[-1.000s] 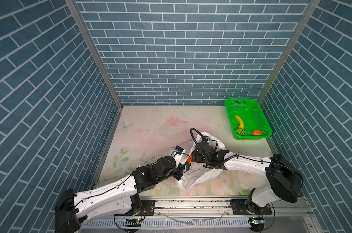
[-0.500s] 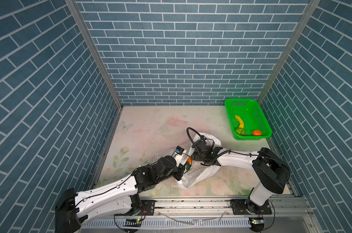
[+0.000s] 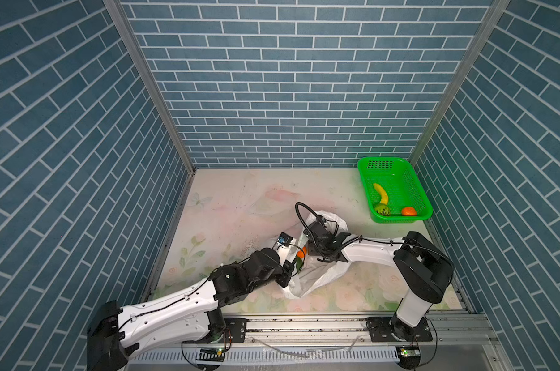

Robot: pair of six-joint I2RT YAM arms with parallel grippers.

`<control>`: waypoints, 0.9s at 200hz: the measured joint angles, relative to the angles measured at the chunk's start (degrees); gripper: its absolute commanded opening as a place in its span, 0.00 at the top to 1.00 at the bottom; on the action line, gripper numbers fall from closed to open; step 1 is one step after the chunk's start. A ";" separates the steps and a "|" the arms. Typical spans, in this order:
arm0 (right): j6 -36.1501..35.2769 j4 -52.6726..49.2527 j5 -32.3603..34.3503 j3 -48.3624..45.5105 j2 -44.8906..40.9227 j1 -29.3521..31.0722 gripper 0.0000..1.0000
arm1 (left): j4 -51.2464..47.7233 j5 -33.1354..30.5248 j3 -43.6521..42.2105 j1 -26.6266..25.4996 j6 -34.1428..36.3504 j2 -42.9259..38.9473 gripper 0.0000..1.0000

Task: Untie the knot of the plastic bag and take out the fruit
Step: 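Grasp the dark avocado inside the bag with the right gripper, then lift the avocado out of the bag and carry it over the basket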

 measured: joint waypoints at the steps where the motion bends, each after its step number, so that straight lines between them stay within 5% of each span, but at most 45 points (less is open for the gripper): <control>1: 0.02 -0.02 -0.09 -0.02 -0.07 0.00 0.55 | 0.00 0.00 0.00 0.00 0.00 -0.02 1.00; 99: -0.37 -1.99 -7.10 -4.39 -12.37 1.75 0.60 | 0.85 -2.08 0.00 0.00 0.50 -1.07 1.00; 180: -0.72 -5.99 -8.35 -6.82 -22.38 8.94 0.60 | 3.41 -3.91 0.13 0.00 1.95 0.09 1.00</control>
